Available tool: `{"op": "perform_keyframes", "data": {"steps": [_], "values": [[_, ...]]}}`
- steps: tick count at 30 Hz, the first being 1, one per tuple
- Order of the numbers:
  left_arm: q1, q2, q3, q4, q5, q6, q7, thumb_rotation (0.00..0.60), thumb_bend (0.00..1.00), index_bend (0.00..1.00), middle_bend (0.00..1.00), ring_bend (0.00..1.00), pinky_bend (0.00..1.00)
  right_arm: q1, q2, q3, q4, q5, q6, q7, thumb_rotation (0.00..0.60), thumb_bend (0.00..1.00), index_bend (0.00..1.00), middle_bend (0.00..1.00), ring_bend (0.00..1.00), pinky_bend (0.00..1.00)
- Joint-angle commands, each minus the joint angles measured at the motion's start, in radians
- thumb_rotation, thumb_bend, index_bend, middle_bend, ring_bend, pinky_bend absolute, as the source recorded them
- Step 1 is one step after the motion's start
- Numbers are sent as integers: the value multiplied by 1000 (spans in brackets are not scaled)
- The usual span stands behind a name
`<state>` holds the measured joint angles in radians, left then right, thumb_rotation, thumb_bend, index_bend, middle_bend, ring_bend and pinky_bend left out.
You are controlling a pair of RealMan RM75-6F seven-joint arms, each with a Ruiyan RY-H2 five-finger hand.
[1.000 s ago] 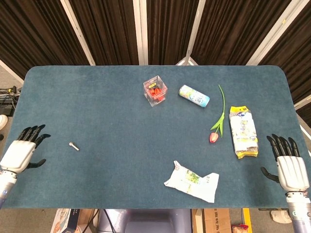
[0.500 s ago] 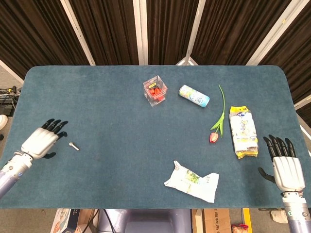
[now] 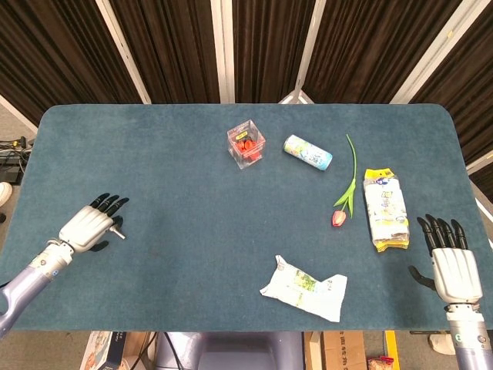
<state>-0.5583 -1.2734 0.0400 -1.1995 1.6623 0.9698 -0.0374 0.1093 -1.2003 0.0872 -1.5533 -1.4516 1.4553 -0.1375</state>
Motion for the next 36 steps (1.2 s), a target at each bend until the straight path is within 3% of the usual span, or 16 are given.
{"op": "perform_keyframes", "data": {"steps": [1,15,36], "values": [[-9,-28,6,36,13,11,-15,600,388,419,16,21,51,2,-2,0,2,3,-5,-3,600,193,111,103,96,31],[-25,-105,26,121,28,30,-6,600,411,453,29,21,51,4,-5,5,5,20,-15,2,600,193,111,103,96,32],[-32,-131,54,161,24,36,-1,600,447,496,48,21,51,4,-9,8,7,28,-16,8,600,193,111,103,96,31]]}}
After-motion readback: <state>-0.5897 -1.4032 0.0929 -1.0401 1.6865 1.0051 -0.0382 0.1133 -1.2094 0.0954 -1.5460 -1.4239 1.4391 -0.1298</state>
